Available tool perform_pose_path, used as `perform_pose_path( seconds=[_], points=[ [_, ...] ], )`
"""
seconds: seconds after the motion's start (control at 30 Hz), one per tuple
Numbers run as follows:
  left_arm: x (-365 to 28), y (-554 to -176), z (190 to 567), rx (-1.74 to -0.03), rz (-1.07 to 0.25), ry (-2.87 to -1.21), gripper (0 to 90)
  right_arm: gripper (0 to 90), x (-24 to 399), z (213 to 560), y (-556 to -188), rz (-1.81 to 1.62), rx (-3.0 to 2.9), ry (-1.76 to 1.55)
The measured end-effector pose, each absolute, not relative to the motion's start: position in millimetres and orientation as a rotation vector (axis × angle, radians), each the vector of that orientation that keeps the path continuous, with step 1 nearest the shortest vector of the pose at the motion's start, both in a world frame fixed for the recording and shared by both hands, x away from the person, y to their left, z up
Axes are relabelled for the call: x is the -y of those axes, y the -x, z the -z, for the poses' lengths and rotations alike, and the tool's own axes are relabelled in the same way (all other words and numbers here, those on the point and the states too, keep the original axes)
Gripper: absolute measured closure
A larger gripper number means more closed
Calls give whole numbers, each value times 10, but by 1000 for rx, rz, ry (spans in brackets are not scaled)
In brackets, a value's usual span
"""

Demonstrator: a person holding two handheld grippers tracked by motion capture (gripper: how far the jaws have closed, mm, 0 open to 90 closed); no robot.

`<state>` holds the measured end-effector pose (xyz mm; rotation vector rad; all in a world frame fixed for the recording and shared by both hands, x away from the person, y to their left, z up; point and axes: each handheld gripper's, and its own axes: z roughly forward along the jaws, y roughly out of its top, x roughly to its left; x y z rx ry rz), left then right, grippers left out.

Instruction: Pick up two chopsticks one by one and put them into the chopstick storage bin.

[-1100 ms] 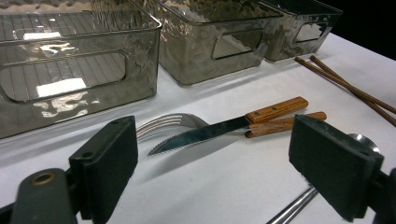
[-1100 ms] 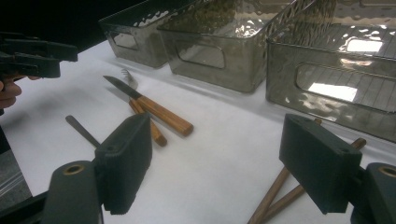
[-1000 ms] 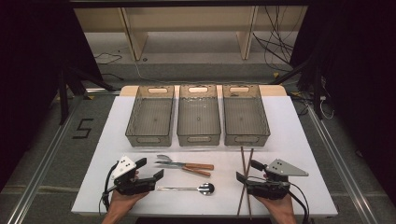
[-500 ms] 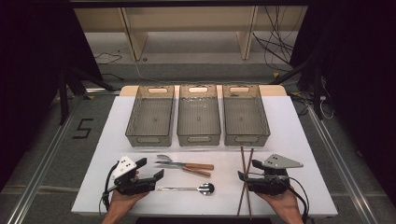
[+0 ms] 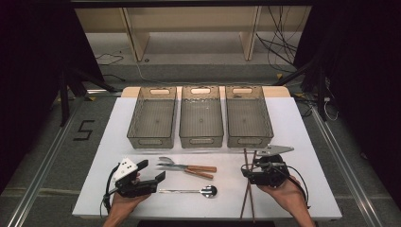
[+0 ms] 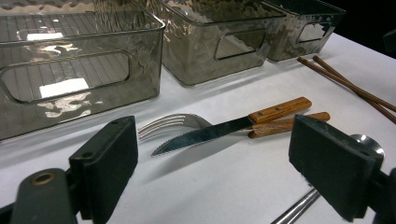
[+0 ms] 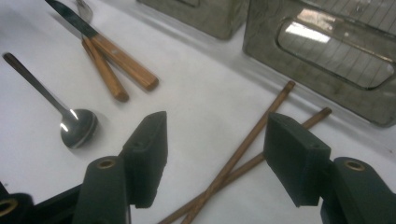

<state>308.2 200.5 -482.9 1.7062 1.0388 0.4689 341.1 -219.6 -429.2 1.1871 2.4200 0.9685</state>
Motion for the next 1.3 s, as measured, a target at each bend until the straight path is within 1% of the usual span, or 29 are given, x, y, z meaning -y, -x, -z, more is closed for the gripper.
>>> perform_pose_path(
  seconds=[0.23, 0.7, 1.03, 1.3],
  points=[
    [-2000, -3080, 4828, -1036, -470, -1710, 153, 455, 2123, 4319, -3538, -879, -2467, -1235],
    [-2008, -3079, 4824, -1034, -469, -1712, 153, 473, 2024, 4405, -3758, -753, -2495, -1286],
    [-2007, -3077, 4822, -1033, -471, -1713, 153, 531, 2007, 4472, -3819, -698, -2517, -1309],
    [-2008, -3077, 4821, -1033, -471, -1716, 153, 538, 2002, 4511, -3867, -686, -2521, -1339]
  ],
)
